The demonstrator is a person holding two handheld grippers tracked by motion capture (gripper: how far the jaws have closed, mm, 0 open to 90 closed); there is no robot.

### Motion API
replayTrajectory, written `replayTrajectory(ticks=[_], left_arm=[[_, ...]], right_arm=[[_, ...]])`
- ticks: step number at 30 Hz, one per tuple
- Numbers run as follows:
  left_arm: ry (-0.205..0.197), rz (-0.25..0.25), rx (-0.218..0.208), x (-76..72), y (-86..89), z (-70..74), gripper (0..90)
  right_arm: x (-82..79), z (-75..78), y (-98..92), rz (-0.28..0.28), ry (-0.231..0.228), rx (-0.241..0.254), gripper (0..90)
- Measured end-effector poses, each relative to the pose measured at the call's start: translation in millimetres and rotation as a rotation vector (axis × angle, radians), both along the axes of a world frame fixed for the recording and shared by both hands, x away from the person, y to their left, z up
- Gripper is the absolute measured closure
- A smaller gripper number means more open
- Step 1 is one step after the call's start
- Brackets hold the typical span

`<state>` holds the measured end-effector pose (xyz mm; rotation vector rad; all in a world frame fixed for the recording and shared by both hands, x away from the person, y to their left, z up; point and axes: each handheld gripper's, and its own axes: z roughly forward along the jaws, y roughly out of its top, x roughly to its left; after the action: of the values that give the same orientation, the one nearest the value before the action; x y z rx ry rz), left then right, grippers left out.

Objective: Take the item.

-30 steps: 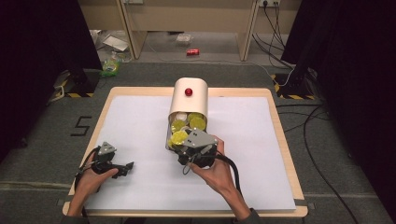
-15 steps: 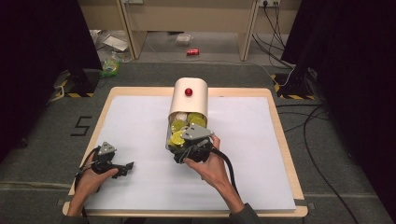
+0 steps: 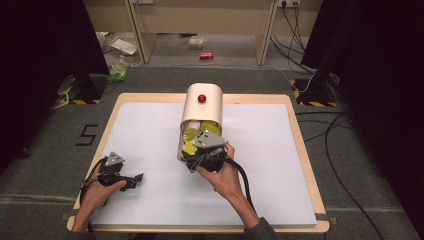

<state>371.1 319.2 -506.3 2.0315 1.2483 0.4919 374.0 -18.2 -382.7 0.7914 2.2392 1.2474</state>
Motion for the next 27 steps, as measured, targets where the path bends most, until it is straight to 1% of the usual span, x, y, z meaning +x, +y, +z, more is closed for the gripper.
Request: replayTrajectory(ticks=[1,2,3,4,10,14,16,18,21,23,27], left_arm=[[-0.001,0.000,0.000,0.0,0.0,-0.1,0.0],[0.000,0.000,0.000,0.0,0.0,0.0,0.0],[0.000,0.000,-0.001,0.0,0.0,-0.1,0.0],[0.000,0.000,-0.001,0.0,0.0,-0.1,0.0],[0.000,-0.001,0.000,0.0,0.2,0.0,0.0],[0.000,-0.001,-0.001,0.0,0.3,0.0,0.0],[0.000,-0.001,-0.001,0.0,0.3,0.0,0.0],[0.000,-0.001,-0.001,0.1,0.2,0.0,0.0],[0.000,-0.001,-0.001,0.0,0.2,0.0,0.0],[0.000,-0.001,-0.001,0.0,0.3,0.0,0.0],[0.000,-0.001,-0.002,0.0,0.4,0.0,0.0]], right_arm=[[-0.3,0.0,0.1,0.003,-0.001,-0.005,32.9],[-0.9,0.1,0.2,0.006,-0.003,-0.006,35.8],[-1.3,0.3,-0.1,0.016,0.006,-0.003,37.6],[-1.8,-0.3,0.4,0.017,0.012,0.001,38.0],[-2.7,-0.7,1.5,0.016,-0.014,-0.016,38.7],[-4.4,3.0,-1.0,0.012,-0.034,-0.002,38.8],[-5.8,7.0,-4.0,0.006,-0.041,0.017,38.8],[-7.3,10.3,-6.9,0.004,-0.039,0.036,38.8],[-9.8,14.2,-10.8,0.003,-0.048,0.041,38.9],[-11.8,16.6,-13.2,0.002,-0.064,0.038,38.9],[-14.8,21.7,-19.4,-0.004,-0.067,0.054,38.9]])
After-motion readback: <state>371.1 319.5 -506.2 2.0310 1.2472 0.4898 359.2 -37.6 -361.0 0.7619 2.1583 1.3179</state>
